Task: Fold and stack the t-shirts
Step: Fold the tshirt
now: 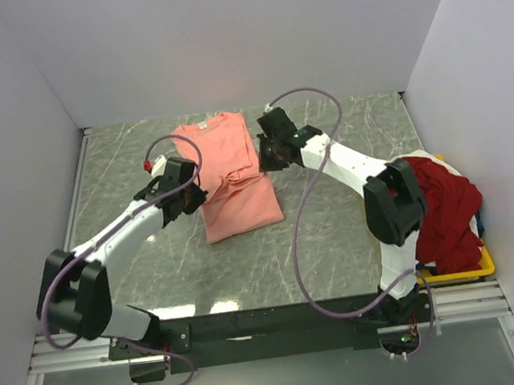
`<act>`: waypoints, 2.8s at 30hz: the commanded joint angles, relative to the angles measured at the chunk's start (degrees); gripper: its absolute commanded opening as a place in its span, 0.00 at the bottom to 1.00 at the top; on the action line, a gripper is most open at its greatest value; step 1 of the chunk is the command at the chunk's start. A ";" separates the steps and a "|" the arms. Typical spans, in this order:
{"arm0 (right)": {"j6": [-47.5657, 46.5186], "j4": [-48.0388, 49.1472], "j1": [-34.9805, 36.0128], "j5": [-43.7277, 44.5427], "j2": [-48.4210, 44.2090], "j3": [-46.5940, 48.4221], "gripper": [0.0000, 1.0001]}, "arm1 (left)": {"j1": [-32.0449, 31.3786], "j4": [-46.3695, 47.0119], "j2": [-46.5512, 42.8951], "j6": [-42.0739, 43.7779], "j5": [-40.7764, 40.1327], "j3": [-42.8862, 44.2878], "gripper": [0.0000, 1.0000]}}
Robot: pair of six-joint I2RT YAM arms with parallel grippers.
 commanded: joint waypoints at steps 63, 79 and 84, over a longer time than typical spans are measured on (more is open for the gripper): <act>0.46 16.31 -1.68 -4.79 -7.90 -24.40 0.54 | 6.55 20.39 -5.26 4.18 13.23 -19.06 0.43; 2.65 19.30 -1.59 -9.54 -5.27 -24.92 0.47 | 3.56 24.35 -1.22 1.46 12.62 -20.82 0.43; 3.36 19.92 -1.59 -10.51 -4.74 -25.36 0.47 | 2.95 23.56 -1.30 0.85 11.65 -21.08 0.42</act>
